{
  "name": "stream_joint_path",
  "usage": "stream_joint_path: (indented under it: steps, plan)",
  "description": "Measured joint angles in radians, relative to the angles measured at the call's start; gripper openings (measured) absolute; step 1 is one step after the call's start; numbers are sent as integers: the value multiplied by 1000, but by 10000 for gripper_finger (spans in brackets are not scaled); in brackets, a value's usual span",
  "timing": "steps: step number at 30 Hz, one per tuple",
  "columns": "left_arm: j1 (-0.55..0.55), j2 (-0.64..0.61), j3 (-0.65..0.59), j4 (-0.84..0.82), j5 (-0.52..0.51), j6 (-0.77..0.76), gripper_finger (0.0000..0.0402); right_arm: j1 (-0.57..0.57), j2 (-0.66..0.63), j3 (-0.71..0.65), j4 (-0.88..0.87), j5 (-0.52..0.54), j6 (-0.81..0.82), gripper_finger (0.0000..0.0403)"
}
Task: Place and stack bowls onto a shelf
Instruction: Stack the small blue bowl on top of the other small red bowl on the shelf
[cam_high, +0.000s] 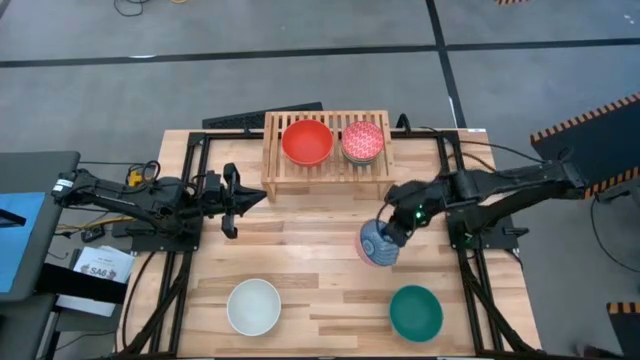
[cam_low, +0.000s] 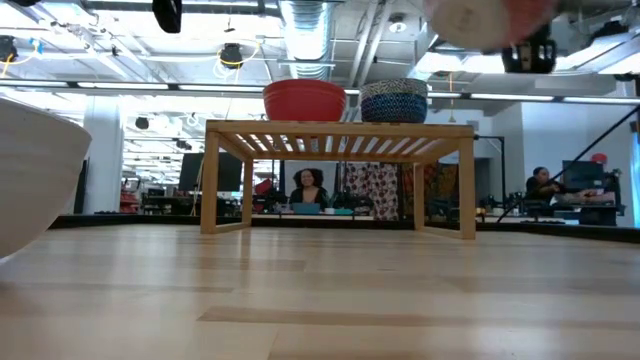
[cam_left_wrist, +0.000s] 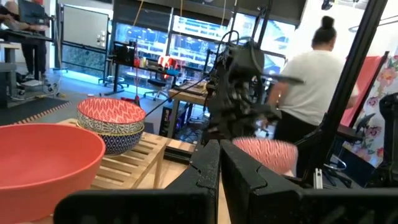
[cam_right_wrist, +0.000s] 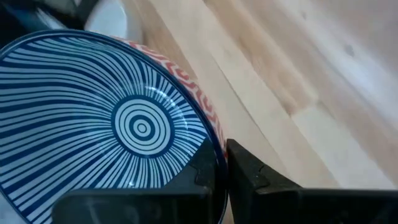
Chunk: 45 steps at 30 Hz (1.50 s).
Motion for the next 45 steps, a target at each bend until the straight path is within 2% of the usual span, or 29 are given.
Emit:
stream_joint_path:
  steps: [6, 20, 31, 39, 45]
  plan:
    - [0, 0, 0, 7, -1, -11, 0, -46, 20, 116, 5, 16, -40, 38]
    - [0, 0, 0, 17, 13, -29, 0, -148, 197, 447, -87, 26, -268, 38]
    - [0, 0, 0, 14, 17, -29, 0, -158, 174, 462, -170, 55, -292, 38]
    - [0, 0, 0, 14, 17, -29, 0, -91, 134, 462, -261, 185, -300, 38]
    - [0, 0, 0, 14, 17, -29, 0, -65, 122, 462, -353, 238, -283, 38]
